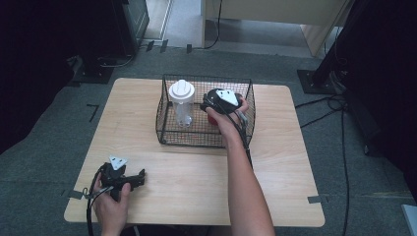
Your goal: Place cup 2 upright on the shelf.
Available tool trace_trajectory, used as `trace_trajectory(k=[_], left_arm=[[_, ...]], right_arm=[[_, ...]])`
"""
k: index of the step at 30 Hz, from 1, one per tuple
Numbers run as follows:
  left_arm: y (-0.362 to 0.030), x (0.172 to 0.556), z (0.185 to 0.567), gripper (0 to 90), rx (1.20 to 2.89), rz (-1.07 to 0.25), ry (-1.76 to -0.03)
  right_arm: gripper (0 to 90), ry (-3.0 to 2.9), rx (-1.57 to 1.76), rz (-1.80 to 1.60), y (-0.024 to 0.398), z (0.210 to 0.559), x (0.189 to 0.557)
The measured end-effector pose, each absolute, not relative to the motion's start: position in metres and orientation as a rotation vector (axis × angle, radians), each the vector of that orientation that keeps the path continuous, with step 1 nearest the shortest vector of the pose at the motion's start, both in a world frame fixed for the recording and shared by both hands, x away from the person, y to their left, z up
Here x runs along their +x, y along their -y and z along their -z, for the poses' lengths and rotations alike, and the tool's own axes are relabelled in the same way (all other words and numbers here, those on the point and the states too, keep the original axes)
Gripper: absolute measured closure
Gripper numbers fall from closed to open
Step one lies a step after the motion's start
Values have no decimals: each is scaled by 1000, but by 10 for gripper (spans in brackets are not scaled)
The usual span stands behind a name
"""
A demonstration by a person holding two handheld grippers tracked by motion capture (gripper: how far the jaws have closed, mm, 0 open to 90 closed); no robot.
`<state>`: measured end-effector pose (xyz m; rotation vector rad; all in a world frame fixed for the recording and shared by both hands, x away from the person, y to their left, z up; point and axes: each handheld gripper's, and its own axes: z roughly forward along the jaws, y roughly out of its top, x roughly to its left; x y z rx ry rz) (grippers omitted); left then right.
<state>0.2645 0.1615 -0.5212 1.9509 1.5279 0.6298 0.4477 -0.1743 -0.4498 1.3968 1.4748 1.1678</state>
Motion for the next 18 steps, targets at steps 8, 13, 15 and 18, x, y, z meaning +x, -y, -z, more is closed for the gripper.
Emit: trace_trajectory(k=[8,13,15,18], left_arm=[[-161,265,521,0,1950,-630,-1528],[-161,265,521,0,1950,-630,-1529],[-162,265,521,0,1950,-630,-1528],[-161,265,521,0,1950,-630,-1529]], right_arm=[[0,-1470,1345,-1195,175,447,444],[0,-1430,1324,-1211,179,442,441],[0,-1416,1316,-1228,180,439,441],[0,-1403,1300,-1241,181,431,439]])
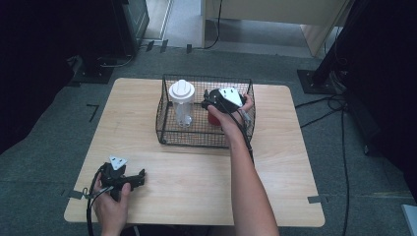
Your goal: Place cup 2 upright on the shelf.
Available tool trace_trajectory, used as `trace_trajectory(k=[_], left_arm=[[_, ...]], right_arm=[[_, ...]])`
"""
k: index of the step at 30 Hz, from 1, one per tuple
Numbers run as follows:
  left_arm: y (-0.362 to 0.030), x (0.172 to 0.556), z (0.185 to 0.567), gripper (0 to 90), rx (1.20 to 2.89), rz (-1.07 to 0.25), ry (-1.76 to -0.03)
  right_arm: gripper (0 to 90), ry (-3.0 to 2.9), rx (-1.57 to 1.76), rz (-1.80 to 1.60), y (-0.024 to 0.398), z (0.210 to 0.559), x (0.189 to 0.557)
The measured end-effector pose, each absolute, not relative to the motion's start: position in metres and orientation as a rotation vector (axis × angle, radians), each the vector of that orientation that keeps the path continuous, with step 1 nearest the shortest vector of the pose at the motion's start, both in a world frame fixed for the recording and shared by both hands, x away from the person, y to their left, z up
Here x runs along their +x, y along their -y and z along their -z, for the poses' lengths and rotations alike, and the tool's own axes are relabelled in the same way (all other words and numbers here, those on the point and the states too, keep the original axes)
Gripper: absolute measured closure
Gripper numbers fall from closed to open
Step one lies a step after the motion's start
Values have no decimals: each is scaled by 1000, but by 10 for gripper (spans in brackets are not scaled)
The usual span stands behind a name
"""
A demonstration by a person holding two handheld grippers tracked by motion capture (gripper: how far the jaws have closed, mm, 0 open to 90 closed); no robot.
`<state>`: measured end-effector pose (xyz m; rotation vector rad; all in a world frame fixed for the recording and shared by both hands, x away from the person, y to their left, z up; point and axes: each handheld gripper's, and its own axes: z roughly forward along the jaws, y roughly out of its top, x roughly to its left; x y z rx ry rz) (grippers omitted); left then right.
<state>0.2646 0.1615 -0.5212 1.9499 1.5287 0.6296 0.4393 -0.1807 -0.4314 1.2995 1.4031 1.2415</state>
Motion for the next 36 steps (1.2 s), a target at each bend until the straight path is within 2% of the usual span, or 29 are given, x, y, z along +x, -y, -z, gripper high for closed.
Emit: trace_trajectory(k=[18,36], left_arm=[[-161,265,521,0,1950,-630,-1528],[-161,265,521,0,1949,-630,-1529]], right_arm=[[0,-1378,1244,-1334,191,397,404],[0,-1381,1190,-1349,210,398,357]])
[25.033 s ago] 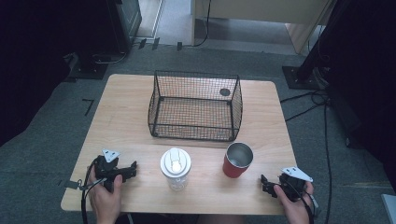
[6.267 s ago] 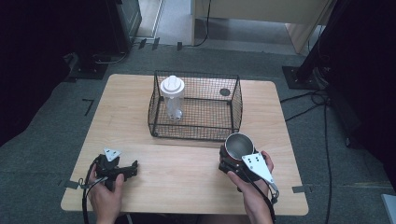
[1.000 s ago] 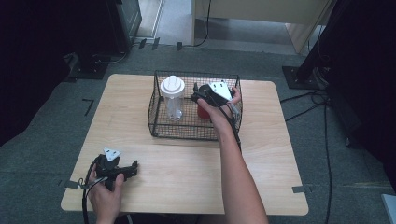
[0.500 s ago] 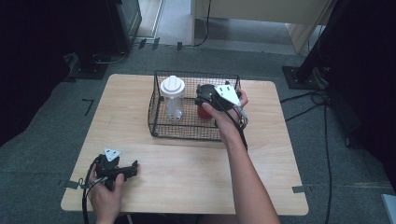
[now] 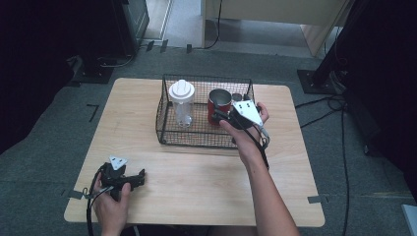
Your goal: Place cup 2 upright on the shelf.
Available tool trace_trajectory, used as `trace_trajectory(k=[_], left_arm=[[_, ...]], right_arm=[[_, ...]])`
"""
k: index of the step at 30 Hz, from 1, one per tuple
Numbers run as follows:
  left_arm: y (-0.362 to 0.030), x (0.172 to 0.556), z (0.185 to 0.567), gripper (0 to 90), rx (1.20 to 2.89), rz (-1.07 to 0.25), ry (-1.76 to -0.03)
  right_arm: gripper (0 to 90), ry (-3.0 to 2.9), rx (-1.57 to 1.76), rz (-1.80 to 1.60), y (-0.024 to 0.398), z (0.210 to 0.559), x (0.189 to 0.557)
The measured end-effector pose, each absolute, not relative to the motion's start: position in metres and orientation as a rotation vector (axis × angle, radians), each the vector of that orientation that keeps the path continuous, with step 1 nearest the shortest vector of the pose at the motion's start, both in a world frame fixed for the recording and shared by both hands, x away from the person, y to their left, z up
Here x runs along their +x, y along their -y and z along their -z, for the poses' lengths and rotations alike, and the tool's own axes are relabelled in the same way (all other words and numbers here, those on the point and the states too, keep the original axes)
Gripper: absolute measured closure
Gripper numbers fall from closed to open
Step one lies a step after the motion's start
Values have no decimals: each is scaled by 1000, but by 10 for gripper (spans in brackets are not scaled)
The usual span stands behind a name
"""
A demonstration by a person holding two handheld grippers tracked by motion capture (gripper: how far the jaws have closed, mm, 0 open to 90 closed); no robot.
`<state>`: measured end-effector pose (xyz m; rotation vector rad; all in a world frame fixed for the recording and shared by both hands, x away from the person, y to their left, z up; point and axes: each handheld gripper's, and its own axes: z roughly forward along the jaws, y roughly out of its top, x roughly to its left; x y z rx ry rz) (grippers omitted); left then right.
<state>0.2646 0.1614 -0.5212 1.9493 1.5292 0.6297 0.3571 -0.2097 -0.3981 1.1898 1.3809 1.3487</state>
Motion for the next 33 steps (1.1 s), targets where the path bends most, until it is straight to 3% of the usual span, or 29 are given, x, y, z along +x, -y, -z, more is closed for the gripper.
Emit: trace_trajectory(k=[33], left_arm=[[-161,265,521,0,1947,-630,-1529]], right_arm=[[0,-1374,1186,-1327,254,429,290]])
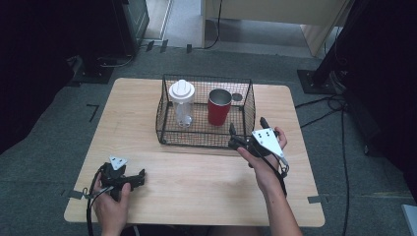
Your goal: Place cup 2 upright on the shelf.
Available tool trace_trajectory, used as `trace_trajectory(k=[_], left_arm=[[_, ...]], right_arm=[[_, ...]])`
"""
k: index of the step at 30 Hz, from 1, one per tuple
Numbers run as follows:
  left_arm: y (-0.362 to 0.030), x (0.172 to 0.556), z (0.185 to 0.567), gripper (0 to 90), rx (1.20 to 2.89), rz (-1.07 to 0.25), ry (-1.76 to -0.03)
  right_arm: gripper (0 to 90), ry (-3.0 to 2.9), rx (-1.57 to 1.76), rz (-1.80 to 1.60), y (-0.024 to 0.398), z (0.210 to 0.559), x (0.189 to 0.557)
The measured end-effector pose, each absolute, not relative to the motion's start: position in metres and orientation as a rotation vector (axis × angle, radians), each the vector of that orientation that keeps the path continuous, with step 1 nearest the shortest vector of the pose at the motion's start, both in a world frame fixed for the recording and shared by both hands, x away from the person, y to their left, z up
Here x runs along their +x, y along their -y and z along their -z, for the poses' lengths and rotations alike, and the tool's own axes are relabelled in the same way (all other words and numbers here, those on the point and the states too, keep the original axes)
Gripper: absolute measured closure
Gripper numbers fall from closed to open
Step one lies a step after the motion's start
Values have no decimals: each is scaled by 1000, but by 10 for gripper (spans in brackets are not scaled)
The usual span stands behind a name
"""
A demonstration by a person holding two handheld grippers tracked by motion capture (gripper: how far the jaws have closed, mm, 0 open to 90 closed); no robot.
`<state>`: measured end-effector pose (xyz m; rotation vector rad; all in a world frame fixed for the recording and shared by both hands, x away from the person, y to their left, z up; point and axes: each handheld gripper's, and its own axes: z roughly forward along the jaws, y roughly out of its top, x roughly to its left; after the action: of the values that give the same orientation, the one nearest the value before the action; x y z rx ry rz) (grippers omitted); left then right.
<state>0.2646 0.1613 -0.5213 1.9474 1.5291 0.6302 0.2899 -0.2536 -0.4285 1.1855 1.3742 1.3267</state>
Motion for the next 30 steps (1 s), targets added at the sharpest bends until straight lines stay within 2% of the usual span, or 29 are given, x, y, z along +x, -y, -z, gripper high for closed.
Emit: trace_trajectory(k=[30], left_arm=[[-162,265,521,0,1951,-631,-1527]], right_arm=[[0,-1326,1312,-1243,316,477,247]])
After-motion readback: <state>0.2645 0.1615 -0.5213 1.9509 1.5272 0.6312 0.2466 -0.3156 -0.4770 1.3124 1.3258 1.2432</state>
